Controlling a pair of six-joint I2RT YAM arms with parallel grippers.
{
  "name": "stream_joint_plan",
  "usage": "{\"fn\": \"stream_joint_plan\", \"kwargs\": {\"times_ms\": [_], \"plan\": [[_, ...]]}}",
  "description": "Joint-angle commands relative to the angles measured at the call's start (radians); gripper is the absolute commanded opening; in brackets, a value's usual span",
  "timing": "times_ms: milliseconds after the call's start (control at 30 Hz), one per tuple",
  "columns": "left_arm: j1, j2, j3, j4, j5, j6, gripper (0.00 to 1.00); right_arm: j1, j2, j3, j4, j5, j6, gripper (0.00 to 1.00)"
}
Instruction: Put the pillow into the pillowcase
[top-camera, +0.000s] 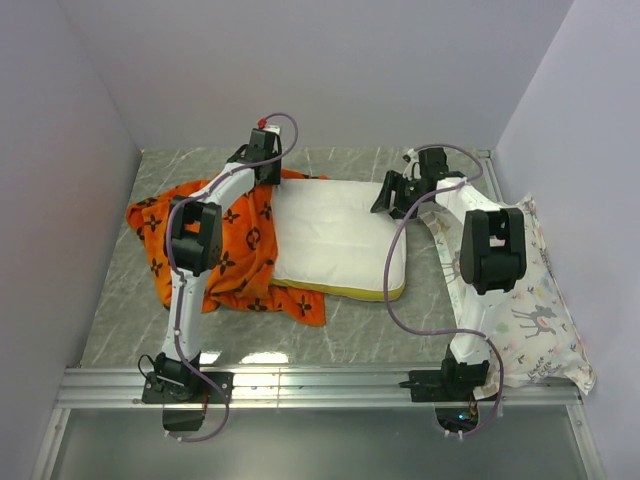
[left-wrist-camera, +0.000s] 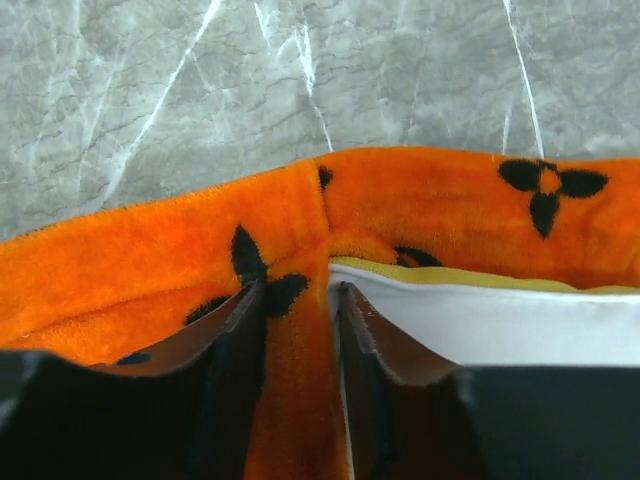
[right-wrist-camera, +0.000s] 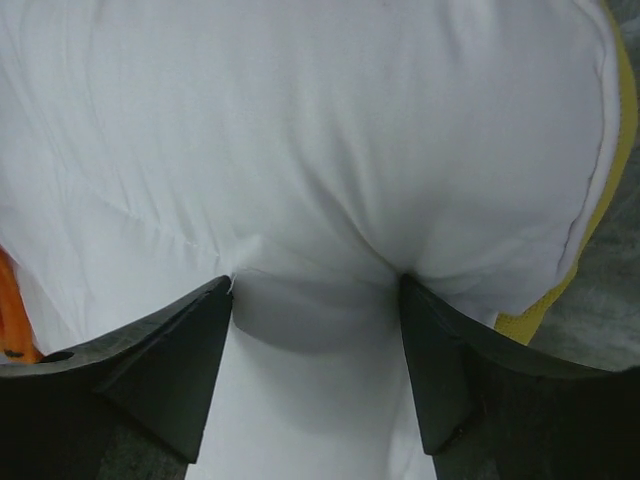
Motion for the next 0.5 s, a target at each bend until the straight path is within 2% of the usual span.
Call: {"fn": "stream_joint_plan", "kwargs": {"times_ms": [0,33,67,133,167,200,233,467], "plan": [[0.009,0.022,0.039,-0.016,-0.061,-0.015,0.38,0.033,0.015,-0.031,-0.029,-0.031,-0.022,0.70],[0.007,0.022,0.042,-0.018,-0.054,-0.011,0.33,0.035,0.014,-0.035,-0.026,-0.030,-0.023,0.69],[0.007,0.022,0.047,-0.016,-0.055,-0.012,0.24,0.039,0.014,-0.035,-0.026,-0.030,-0.026,0.68],[0.004,0.008,0.039,-0.006,-0.031,-0.015,0.14,0.045,0.015,-0.034,-0.028,-0.031,-0.039,0.61],[0.003,-0.016,0.031,0.000,-0.002,-0.017,0.04,0.047,0.012,-0.037,-0.025,-0.034,-0.043,0.58],[0.001,-0.033,0.005,0.013,0.032,-0.018,0.00,0.049,0.011,-0.037,-0.023,-0.039,-0.046,0.53],[-0.006,-0.051,-0.011,0.040,0.111,-0.026,0.00,0.055,0.009,-0.043,-0.011,-0.042,-0.046,0.51],[-0.127,-0.174,-0.081,0.073,0.328,-0.040,0.01,0.114,0.003,-0.043,0.043,-0.132,-0.030,0.28]]}}
